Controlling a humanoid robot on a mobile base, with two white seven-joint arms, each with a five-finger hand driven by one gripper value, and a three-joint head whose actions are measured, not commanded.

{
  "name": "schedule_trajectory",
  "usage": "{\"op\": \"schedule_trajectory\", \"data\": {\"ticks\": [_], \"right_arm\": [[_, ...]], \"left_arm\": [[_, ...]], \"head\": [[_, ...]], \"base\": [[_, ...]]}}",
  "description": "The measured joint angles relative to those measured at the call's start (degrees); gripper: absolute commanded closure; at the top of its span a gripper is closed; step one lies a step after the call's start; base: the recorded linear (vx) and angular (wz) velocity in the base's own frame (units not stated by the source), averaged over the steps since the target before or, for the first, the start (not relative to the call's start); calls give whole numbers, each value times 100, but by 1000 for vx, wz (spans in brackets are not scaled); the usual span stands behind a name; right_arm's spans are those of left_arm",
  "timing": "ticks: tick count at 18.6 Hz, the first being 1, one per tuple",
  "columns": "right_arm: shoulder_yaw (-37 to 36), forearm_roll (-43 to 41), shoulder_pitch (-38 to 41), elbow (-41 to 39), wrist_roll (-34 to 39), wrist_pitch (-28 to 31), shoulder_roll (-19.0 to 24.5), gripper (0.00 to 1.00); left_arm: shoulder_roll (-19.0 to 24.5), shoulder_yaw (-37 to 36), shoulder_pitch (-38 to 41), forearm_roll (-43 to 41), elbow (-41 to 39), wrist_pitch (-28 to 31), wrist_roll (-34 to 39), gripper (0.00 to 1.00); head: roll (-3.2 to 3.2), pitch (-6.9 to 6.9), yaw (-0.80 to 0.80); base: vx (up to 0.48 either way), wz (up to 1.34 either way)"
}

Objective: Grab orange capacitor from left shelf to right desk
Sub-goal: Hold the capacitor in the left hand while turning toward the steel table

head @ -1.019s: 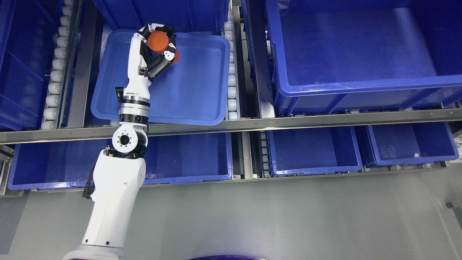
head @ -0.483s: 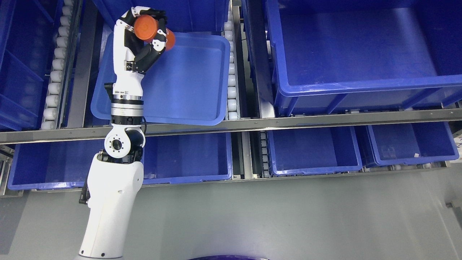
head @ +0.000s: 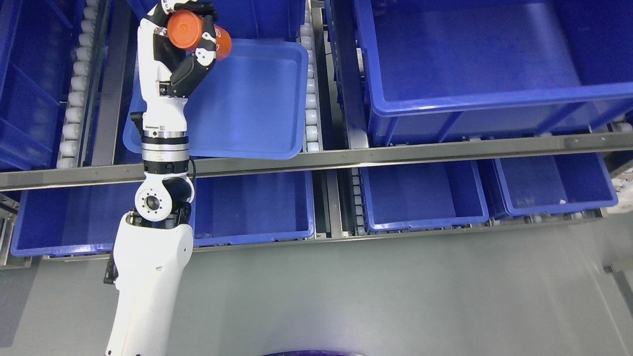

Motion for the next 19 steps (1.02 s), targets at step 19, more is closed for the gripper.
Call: {"op": "schedule_trajectory", "data": {"ticks": [19], "right_arm": [[0, 0, 29, 0, -24, 22, 0, 0]], "left_arm": [[0, 45, 87, 11, -283, -374, -3, 98]], "head": [[0, 0, 0]], "base": [[-176, -213]]}}
